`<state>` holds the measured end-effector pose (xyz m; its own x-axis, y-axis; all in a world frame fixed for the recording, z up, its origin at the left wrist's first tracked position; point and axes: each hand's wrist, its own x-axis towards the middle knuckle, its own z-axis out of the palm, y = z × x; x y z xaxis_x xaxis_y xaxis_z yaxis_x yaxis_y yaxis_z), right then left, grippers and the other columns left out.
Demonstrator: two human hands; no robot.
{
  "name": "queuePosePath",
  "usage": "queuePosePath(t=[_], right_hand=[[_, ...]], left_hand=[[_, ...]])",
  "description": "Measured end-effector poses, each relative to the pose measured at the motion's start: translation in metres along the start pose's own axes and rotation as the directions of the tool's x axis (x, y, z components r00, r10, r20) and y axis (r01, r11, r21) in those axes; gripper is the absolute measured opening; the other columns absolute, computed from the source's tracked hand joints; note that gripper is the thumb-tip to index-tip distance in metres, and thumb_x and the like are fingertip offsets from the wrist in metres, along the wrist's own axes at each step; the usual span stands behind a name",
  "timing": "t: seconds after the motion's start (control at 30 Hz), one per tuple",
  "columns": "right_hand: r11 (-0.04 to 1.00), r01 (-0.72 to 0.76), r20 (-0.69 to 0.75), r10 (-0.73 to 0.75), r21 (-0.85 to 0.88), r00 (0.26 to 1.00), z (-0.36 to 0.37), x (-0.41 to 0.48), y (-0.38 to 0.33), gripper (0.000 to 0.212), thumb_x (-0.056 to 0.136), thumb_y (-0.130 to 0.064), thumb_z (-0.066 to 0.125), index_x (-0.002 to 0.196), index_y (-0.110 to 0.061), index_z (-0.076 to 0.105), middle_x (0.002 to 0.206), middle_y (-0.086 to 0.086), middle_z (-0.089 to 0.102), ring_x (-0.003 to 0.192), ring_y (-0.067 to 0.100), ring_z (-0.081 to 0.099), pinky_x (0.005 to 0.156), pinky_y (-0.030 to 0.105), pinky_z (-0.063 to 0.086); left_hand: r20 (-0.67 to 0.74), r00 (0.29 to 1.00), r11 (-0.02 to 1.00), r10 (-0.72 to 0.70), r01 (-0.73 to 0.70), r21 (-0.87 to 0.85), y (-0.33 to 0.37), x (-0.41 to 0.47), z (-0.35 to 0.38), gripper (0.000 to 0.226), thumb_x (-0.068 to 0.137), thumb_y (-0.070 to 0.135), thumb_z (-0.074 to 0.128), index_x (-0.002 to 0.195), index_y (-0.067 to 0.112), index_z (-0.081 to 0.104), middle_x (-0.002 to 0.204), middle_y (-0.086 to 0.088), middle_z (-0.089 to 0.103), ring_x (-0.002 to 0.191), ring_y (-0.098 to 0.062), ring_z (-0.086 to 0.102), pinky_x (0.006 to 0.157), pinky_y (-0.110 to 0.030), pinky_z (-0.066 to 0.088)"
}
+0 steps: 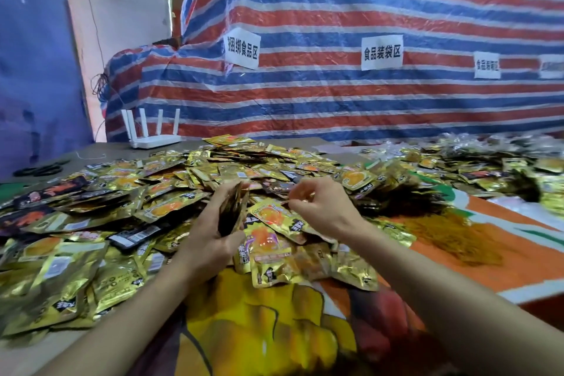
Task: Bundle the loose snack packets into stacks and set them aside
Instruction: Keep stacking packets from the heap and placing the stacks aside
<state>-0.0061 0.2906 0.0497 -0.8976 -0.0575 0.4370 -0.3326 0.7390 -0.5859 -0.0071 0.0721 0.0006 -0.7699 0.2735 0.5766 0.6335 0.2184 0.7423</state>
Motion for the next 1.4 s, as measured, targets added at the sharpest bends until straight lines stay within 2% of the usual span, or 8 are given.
queuePosePath(t=[0.17,0.3,0.4,0.5,0.7,0.93,1.1,1.4], right_hand=[[0.788,-0.273,-0.038,0.304,-0.552,0.952,-0.079,0.0,0.058,0.014,0.083,-0.011,0.057,0.087,-0.018,0.069,0.086,0.005,0.069,0.082,0.028,0.066,0.076,0.039,0.058],[0.616,-0.404,-0.173,0.4,-0.677,0.9,-0.122,-0.007,0.103,0.006,0.085,-0.016,0.056,0.09,-0.015,0.053,0.077,0.002,0.057,0.075,0.026,0.06,0.064,0.032,0.048],[0.557,-0.453,-0.195,0.46,-0.696,0.866,-0.124,-0.017,0.125,0.011,0.086,-0.02,0.057,0.091,-0.016,0.048,0.077,0.0,0.054,0.075,0.025,0.057,0.064,0.031,0.045],[0.561,-0.481,-0.222,0.467,-0.674,0.856,-0.122,-0.02,0.135,0.005,0.085,-0.019,0.058,0.088,-0.015,0.056,0.078,0.002,0.058,0.07,0.023,0.055,0.065,0.032,0.043],[0.648,-0.519,-0.308,0.42,-0.557,0.854,-0.133,-0.013,0.128,0.006,0.082,-0.01,0.061,0.083,-0.008,0.067,0.071,0.007,0.065,0.064,0.025,0.059,0.058,0.028,0.041],[0.722,-0.549,-0.239,0.496,-0.421,0.835,-0.143,-0.008,0.114,0.026,0.081,-0.002,0.06,0.062,-0.01,0.045,0.058,0.007,0.041,0.055,0.022,0.041,0.056,0.032,0.032],[0.758,-0.52,-0.262,0.449,-0.395,0.854,-0.142,-0.008,0.106,0.007,0.081,-0.003,0.07,0.083,-0.007,0.075,0.079,0.013,0.071,0.079,0.028,0.068,0.079,0.044,0.06],[0.62,-0.547,-0.281,0.479,-0.563,0.832,-0.14,-0.009,0.102,0.008,0.091,-0.002,0.059,0.095,-0.008,0.063,0.069,0.005,0.072,0.051,0.015,0.071,0.081,0.043,0.059]], left_hand=[[0.006,1.0,0.999,-0.008,0.008,-0.047,-0.003,-0.001,-0.003,0.067,0.07,0.008,0.061,0.112,0.06,0.052,0.087,-0.004,0.056,0.076,-0.013,0.057,0.067,-0.036,0.051],[-0.001,0.999,0.999,-0.033,0.033,-0.043,-0.007,0.001,-0.006,0.067,0.068,0.01,0.062,0.127,0.04,0.051,0.094,-0.001,0.056,0.082,-0.007,0.059,0.069,-0.026,0.051],[0.019,1.0,0.999,-0.023,0.024,-0.032,-0.007,0.0,-0.006,0.062,0.069,0.009,0.062,0.115,0.049,0.053,0.085,0.0,0.056,0.075,-0.017,0.057,0.065,-0.036,0.051],[0.027,1.0,0.999,-0.011,0.012,-0.034,-0.007,0.0,-0.007,0.056,0.069,0.008,0.061,0.107,0.049,0.055,0.083,-0.004,0.055,0.075,-0.03,0.054,0.063,-0.053,0.048],[0.011,1.0,1.0,-0.014,0.014,-0.014,-0.01,0.002,-0.008,0.056,0.068,0.007,0.061,0.111,0.043,0.057,0.081,-0.005,0.056,0.076,-0.032,0.055,0.067,-0.055,0.047],[0.009,1.0,0.999,-0.017,0.017,-0.041,-0.008,0.002,-0.008,0.051,0.068,0.006,0.061,0.106,0.039,0.058,0.085,-0.018,0.053,0.079,-0.044,0.051,0.068,-0.062,0.044],[-0.009,1.0,0.999,-0.029,0.028,-0.037,-0.008,0.003,-0.009,0.048,0.068,0.007,0.061,0.1,0.043,0.059,0.083,-0.01,0.057,0.079,-0.035,0.056,0.074,-0.06,0.048],[-0.003,0.999,0.997,-0.038,0.038,-0.062,-0.004,0.002,-0.011,0.051,0.068,0.007,0.061,0.104,0.044,0.059,0.084,-0.01,0.057,0.08,-0.031,0.058,0.073,-0.049,0.049]])
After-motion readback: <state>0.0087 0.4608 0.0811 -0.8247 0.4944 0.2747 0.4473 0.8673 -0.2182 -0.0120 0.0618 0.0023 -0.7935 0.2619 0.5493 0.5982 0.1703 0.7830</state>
